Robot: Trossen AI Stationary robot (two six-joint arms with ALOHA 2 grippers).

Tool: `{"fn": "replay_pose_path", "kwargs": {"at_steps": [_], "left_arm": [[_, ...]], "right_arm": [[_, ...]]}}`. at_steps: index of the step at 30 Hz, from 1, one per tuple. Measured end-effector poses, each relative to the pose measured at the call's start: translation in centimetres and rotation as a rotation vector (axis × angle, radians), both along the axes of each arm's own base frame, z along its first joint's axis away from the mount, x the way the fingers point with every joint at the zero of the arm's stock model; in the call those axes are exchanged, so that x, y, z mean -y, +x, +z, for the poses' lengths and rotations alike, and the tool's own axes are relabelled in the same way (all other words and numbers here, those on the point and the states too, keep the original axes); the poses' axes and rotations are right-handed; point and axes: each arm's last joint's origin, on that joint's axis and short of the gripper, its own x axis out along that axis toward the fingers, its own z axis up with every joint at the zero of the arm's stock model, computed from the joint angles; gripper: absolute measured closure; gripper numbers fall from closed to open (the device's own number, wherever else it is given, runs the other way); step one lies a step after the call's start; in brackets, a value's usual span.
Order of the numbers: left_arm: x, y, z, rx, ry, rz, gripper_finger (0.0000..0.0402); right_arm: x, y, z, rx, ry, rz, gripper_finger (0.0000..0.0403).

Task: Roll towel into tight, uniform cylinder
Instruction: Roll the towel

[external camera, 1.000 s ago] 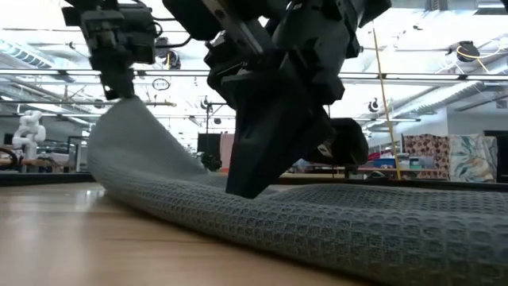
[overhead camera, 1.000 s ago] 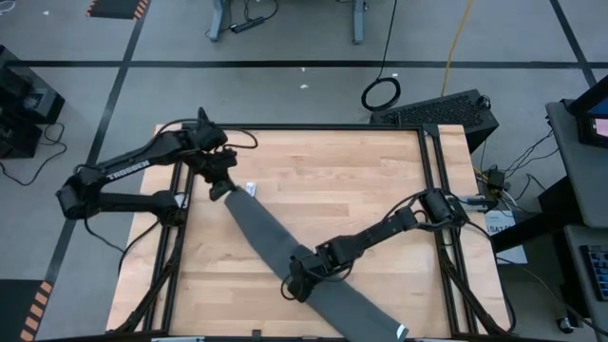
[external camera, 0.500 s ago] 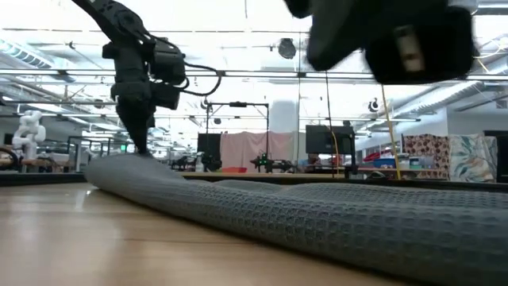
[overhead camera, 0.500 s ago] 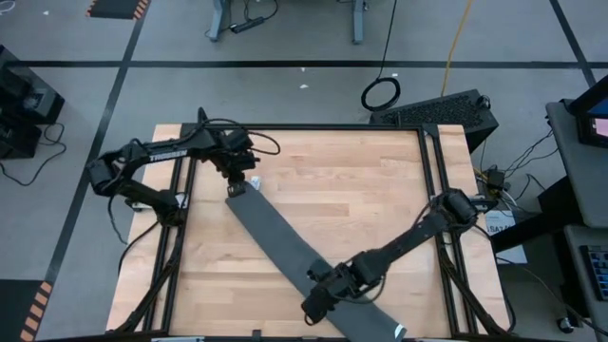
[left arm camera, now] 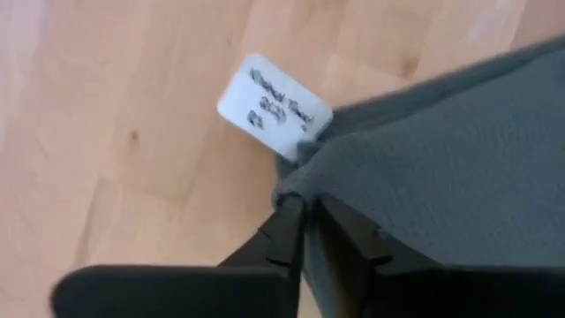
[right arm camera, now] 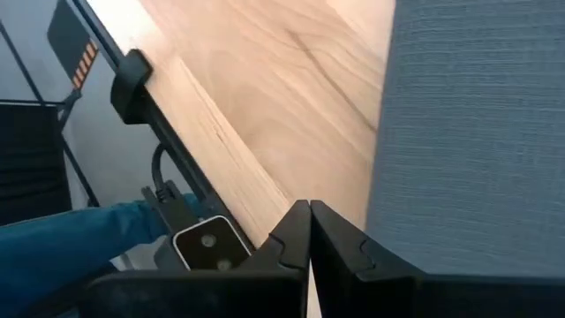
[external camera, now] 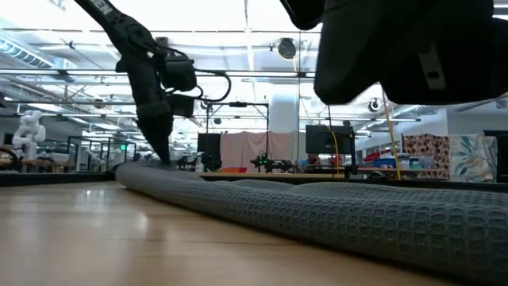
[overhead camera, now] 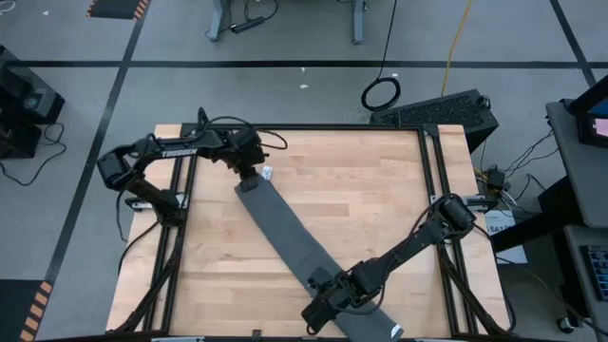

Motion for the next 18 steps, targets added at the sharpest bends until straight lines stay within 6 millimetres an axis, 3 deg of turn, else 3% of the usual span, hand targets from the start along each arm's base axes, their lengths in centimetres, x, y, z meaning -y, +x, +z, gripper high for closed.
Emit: {"fn": "replay_pose_path", "kwargs": {"at_steps": [10, 14, 18], "left_arm": [[-1.7, -0.3, 2.4, -0.062, 0.145, 0.070, 0.0220], [-1.1, -1.4, 3.7, 0.000, -0.010, 0.021, 0.0208], [-1.2, -2.3, 2.4, 0.067, -0.178, 0.054, 0.0208]], "right_arm": [[-0.2, 0.2, 0.2, 0.031, 0.022, -0.001, 0.0403], [-0.3, 0.2, 0.2, 0.034, 0.024, 0.001, 0.0403], [-0.3, 0.2, 0.2, 0.037, 0.023, 0.001, 0.0403]]}}
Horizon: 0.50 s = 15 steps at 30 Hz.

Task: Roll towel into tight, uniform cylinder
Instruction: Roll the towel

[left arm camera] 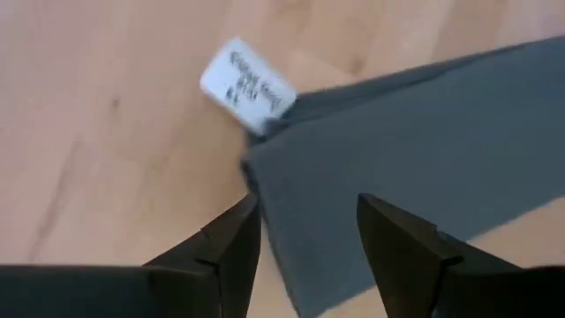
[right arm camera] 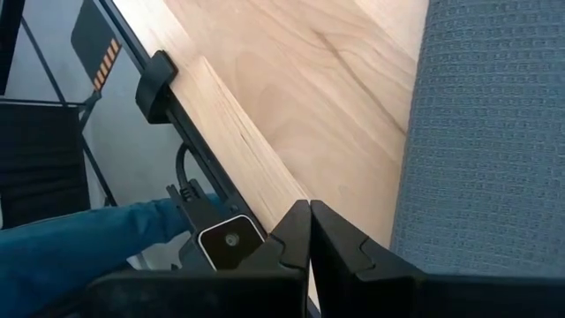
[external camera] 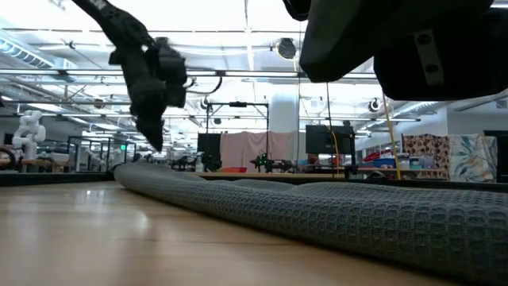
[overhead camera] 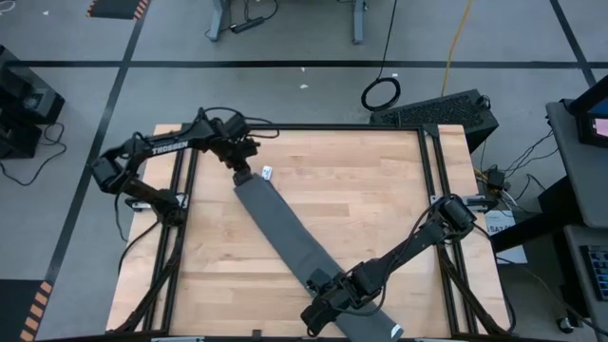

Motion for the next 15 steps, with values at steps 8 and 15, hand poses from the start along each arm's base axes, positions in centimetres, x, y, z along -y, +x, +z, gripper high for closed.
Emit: {"fn": "replay_pose_path", "kwargs": {"at_steps": [8, 15], "left_arm": [[-1.8, 0.5, -3.4, -0.006, 0.010, 0.042, 0.0207], [-1.7, 1.3, -6.1, -0.005, -0.150, -0.015, 0.0288]], "right_arm": [[0.1, 0.1, 0.0, 0.006, -0.007, 0.009, 0.0403], [0.4, 0.3, 0.0, 0.007, -0.010, -0.004, 0.0403]]}}
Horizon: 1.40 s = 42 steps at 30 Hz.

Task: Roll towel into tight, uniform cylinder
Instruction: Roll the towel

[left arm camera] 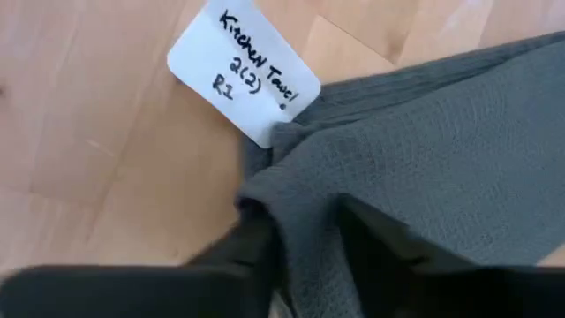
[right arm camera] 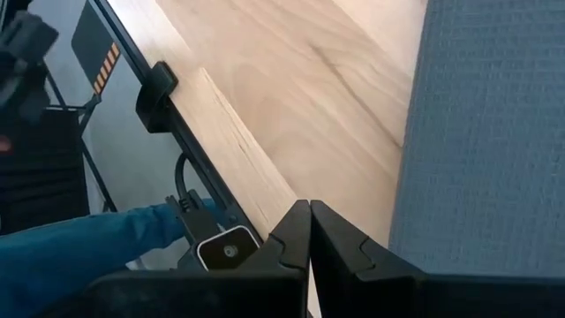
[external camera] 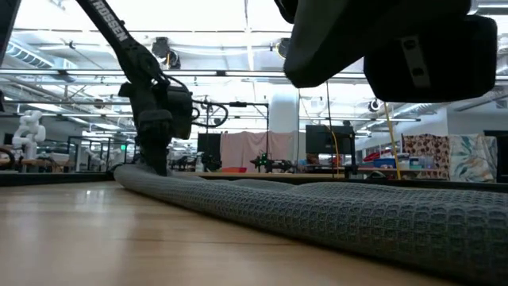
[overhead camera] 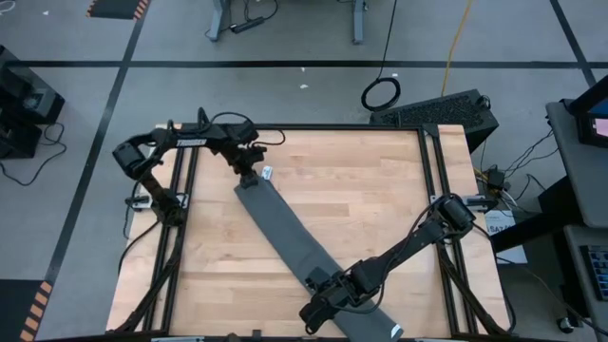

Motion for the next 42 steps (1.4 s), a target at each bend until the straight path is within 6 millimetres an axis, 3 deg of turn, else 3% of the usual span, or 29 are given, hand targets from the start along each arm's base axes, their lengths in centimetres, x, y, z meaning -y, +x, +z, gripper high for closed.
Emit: {"fn": "replay_pose_path", "kwargs": {"at_steps": [2, 4, 10, 17, 22, 29, 37, 42], "left_arm": [[0.1, 0.0, 0.2, 0.006, -0.006, -0.002, 0.0352], [0.4, -0.1, 1.0, 0.021, -0.015, 0.018, 0.0387], [1.7, -1.5, 5.0, 0.093, -0.021, 0.081, 0.0397], [4.1, -2.0, 9.0, 0.223, 0.025, 0.102, 0.0398], [4.1, -1.7, 8.9, 0.225, 0.042, 0.112, 0.0398], [3.1, -0.6, 9.6, 0.351, 0.112, 0.147, 0.0399], [3.0, -0.5, 9.6, 0.356, 0.103, 0.170, 0.0399], [3.1, -0.6, 9.5, 0.339, 0.092, 0.172, 0.0400]], "right_arm": [[0.1, 0.0, 0.0, -0.006, -0.004, -0.001, 0.0403], [0.2, -0.2, -0.2, -0.034, -0.015, -0.007, 0.0403], [1.5, -1.2, -1.0, -0.178, -0.115, -0.079, 0.0403], [2.8, 0.0, -0.6, -0.011, -0.289, -0.186, 0.0403], [3.6, 0.0, 0.1, 0.049, -0.379, -0.307, 0.0403], [6.5, 1.7, -1.6, -0.018, -0.374, -0.392, 0.0403], [6.9, 4.0, -5.5, -0.041, -0.233, -0.357, 0.0403], [6.5, 4.0, -4.5, 0.006, -0.218, -0.365, 0.0403]]}}
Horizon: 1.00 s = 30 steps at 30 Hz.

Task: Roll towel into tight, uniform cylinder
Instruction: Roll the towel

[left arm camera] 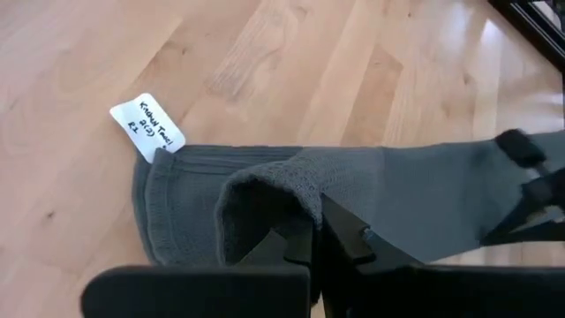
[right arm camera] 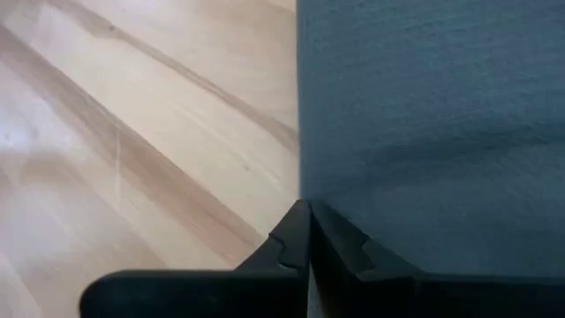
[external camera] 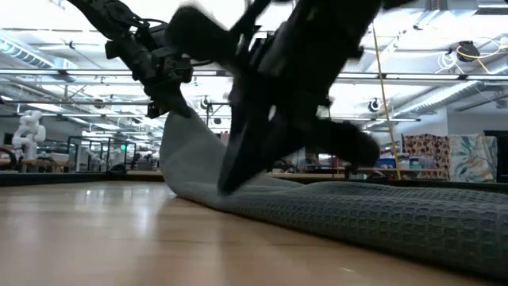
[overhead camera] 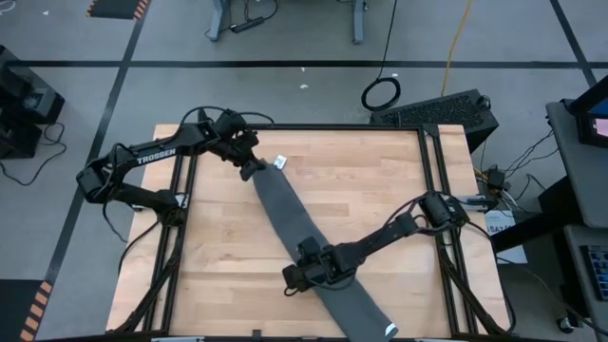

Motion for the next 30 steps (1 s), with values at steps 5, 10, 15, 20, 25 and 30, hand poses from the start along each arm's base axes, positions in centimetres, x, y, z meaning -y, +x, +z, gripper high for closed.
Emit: {"fn": "replay_pose_path", "kwargs": {"at_steps": [5, 10, 15, 20, 25, 30], "left_arm": [[-0.1, 0.1, 0.1, 0.020, 0.016, -0.001, 0.0400], [-0.2, 0.3, 0.3, 0.037, 0.015, 0.014, 0.0400], [-0.3, 0.4, 0.4, 0.056, 0.014, 0.030, 0.0400], [-0.5, 0.6, 0.6, 0.081, 0.014, 0.047, 0.0400], [-0.5, 0.9, 1.1, 0.101, 0.004, 0.061, 0.0400], [-0.8, 1.5, 2.2, 0.182, 0.041, 0.067, 0.0400]], "right_arm": [[-0.2, -0.6, 2.9, 0.056, 0.001, -0.011, 0.0403], [1.0, -0.8, 2.9, -0.023, 0.108, -0.083, 0.0403], [2.7, -0.4, 2.1, -0.103, 0.184, -0.127, 0.0403], [3.6, 0.1, 0.3, -0.190, 0.258, -0.098, 0.0403], [3.8, 0.1, -0.3, -0.230, 0.281, -0.088, 0.0403], [3.6, 0.2, -0.7, -0.243, 0.290, -0.031, 0.0403]]}}
